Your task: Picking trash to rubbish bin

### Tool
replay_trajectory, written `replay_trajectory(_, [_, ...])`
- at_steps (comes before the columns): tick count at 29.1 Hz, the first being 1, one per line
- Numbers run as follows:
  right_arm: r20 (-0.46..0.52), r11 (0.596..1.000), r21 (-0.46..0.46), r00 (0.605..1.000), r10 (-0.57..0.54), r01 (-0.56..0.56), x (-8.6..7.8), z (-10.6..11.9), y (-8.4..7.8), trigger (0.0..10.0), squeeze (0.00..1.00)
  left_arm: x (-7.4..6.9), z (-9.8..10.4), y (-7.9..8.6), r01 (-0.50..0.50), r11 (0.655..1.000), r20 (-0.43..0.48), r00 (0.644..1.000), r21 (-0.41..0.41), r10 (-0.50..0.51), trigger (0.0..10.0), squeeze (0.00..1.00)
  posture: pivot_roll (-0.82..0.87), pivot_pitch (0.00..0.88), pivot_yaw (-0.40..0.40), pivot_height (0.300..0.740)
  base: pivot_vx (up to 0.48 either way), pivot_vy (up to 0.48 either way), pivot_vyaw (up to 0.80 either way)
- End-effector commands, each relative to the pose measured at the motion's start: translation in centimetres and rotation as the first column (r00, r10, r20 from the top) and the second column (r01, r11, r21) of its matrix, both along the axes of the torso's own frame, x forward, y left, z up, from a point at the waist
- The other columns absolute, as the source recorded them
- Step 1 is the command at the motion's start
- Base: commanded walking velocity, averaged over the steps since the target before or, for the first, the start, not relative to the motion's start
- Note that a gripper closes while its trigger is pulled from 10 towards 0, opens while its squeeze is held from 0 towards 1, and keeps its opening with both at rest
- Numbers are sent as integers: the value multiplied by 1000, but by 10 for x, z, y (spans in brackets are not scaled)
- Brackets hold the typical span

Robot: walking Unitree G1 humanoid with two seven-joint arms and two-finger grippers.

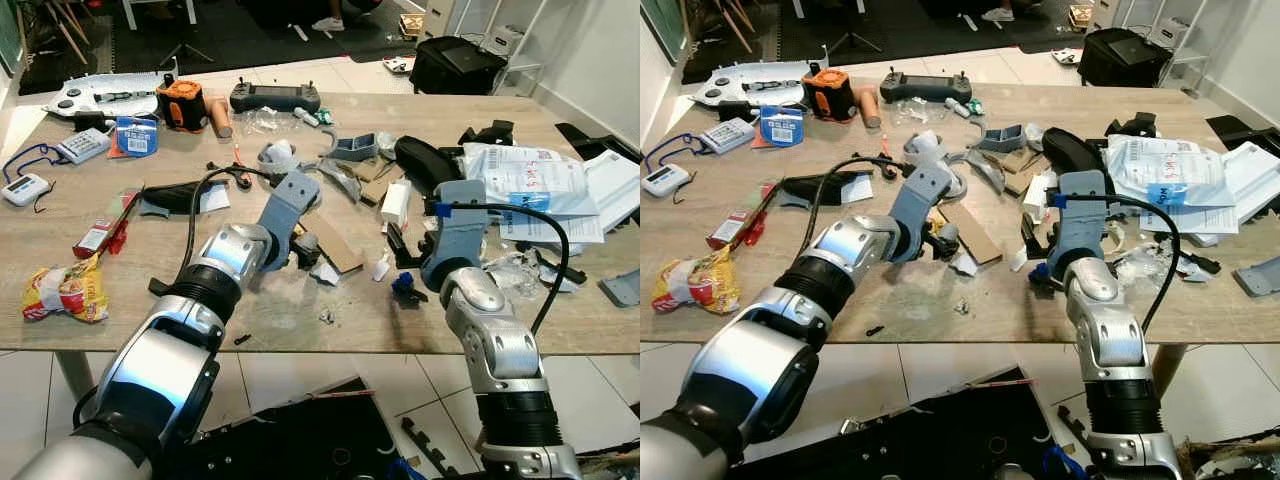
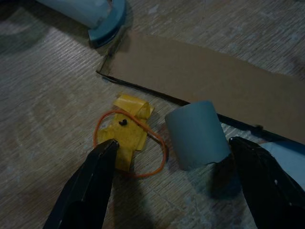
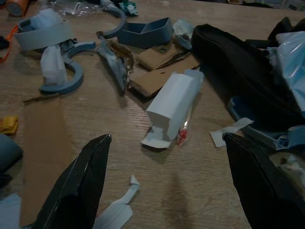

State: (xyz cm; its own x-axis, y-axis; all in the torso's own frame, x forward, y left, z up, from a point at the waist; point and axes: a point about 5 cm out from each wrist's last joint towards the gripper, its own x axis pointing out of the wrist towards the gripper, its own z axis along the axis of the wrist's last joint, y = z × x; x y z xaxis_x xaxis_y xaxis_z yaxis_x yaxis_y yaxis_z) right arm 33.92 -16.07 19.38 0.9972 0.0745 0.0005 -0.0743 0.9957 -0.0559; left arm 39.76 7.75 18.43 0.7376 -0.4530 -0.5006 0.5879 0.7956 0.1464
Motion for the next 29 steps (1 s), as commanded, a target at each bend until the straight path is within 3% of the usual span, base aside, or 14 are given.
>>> replay_trajectory(1, [-13,1000,8,1000,21,-21,-3,-4,4,10000,0,0,-5,7,-18,1000,-13,1000,22,19,10000,0,90,151,7,740,0,0,0])
replay_trajectory(7, [-2,997,11,997,81,-81,1,-1,13,10000,0,1,-5,11,-30,1000,-10,1000,-8,30,10000,0,87,156,9,740,0,0,0])
replay_trajectory(10, [-34,981,9,980,195,-195,7,-2,28,10000,0,3,10,21,-22,999,69,997,-25,24,10000,0,87,161,7,740,0,0,0])
replay_trajectory(11, [-74,958,2,955,286,-287,11,-6,40,10000,0,3,25,31,-6,1000,165,986,-30,11,10000,0,96,166,-1,740,0,0,0])
replay_trajectory(15, [-115,930,-35,926,360,-366,13,-9,51,10000,0,2,36,41,1,998,216,976,-57,12,10000,0,96,166,-1,740,0,0,0])
replay_trajectory(16, [-160,881,-105,882,443,-461,15,-10,61,10000,0,-1,45,56,-22,998,232,972,-65,36,10000,0,122,177,-24,740,0,0,0])
replay_trajectory(17, [-160,881,-105,882,443,-461,15,-10,61,10000,0,-1,45,56,-22,998,232,972,-65,36,10000,0,122,177,-24,740,0,0,0])
replay_trajectory(19, [-203,836,-147,843,498,-529,18,-9,67,10000,0,-5,52,70,-34,998,246,968,-56,46,10000,0,130,181,-36,740,0,0,0])
replay_trajectory(22, [-258,799,-163,807,531,-578,27,-3,64,10000,20,-18,60,88,-27,998,259,965,-57,41,10000,0,133,187,-42,740,0,0,0])
replay_trajectory(23, [-268,793,-169,801,535,-586,29,-1,63,10000,224,-20,61,92,-26,998,260,965,-57,40,10000,0,133,187,-42,740,0,0,0])
replay_trajectory(24, [-279,785,-175,795,539,-594,34,2,61,10000,827,-24,58,96,-28,998,260,965,-49,40,10000,0,134,190,-47,740,0,0,0])
replay_trajectory(25, [-287,777,-182,788,544,-602,37,5,60,10000,1000,-27,53,100,-35,999,257,965,-38,43,10000,0,134,190,-47,740,0,0,0])
replay_trajectory(29, [-296,759,-217,783,548,-613,45,12,58,10000,1000,-34,39,99,-26,1000,253,967,-12,29,10000,0,132,195,-47,740,0,0,0])
